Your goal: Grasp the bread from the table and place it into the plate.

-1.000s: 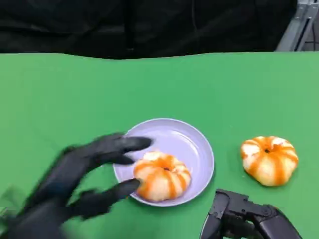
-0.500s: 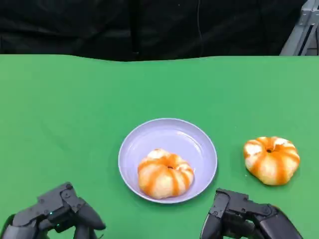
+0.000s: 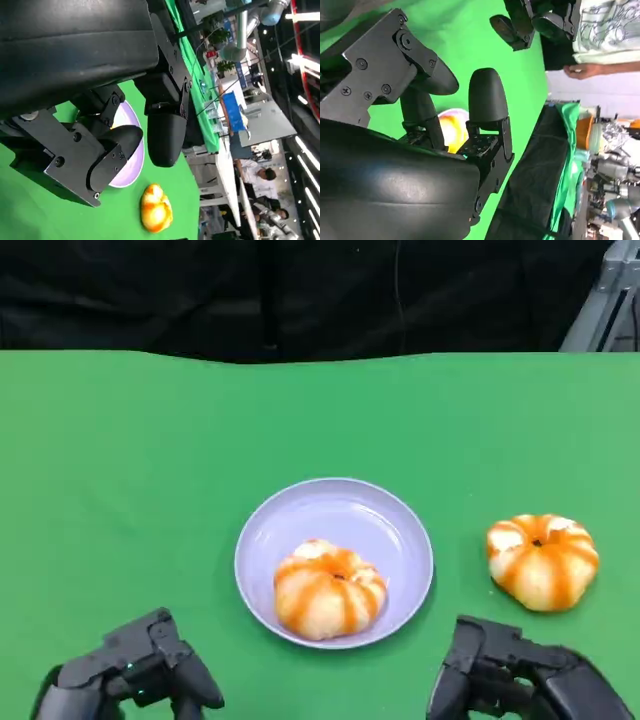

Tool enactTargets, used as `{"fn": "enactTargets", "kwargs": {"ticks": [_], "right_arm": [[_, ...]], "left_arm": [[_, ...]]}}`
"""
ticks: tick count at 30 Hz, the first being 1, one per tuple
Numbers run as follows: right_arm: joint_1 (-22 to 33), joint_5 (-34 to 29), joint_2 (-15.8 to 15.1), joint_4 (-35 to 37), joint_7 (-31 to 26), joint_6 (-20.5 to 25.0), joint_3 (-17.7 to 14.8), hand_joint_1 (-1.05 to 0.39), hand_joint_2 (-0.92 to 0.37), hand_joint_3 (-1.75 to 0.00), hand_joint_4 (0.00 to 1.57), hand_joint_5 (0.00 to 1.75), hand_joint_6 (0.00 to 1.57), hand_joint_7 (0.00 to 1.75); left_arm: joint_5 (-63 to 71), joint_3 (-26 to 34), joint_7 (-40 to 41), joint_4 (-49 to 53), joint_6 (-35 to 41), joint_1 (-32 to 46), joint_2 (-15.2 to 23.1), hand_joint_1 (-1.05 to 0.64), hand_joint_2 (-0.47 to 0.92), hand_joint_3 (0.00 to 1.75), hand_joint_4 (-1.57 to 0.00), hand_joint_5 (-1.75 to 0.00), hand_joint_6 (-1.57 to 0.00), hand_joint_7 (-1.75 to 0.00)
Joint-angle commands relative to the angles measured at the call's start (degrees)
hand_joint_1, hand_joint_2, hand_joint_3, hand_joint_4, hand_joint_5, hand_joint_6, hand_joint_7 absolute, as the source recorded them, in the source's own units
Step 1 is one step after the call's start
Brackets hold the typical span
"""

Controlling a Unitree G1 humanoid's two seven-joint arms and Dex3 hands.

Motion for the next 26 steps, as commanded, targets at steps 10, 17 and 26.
{"fn": "enactTargets", "kwargs": {"ticks": [10, 17, 26], "right_arm": [[0.32, 0.91, -0.21, 1.41, 0.42, -2.23, -0.88, -0.06, -0.36, -1.32, 0.69, 1.67, 0.69, 1.47], [0.26, 0.56, 0.11, 0.96, 0.10, -1.94, -0.14, -0.06, -0.36, -1.33, 0.69, 1.68, 0.68, 1.48], [-0.45, 0.46, 0.59, 1.51, -0.07, -2.32, -0.06, -0.05, -0.33, -1.35, 0.70, 1.69, 0.69, 1.49]], "left_arm": [[-0.76, -0.19, 0.70, 1.50, -1.66, 0.00, 0.89, -0.04, 0.37, 1.45, -0.95, -1.67, -0.87, -1.51], [-3.05, 0.14, 0.08, 0.87, -0.62, 0.59, 2.00, -0.03, 0.36, 1.46, -0.94, -1.67, -0.86, -1.51], [-4.13, 0.17, -0.15, 1.82, -1.09, 0.26, 3.11, -0.03, 0.38, 1.43, -0.92, -1.67, -0.85, -1.52]]}}
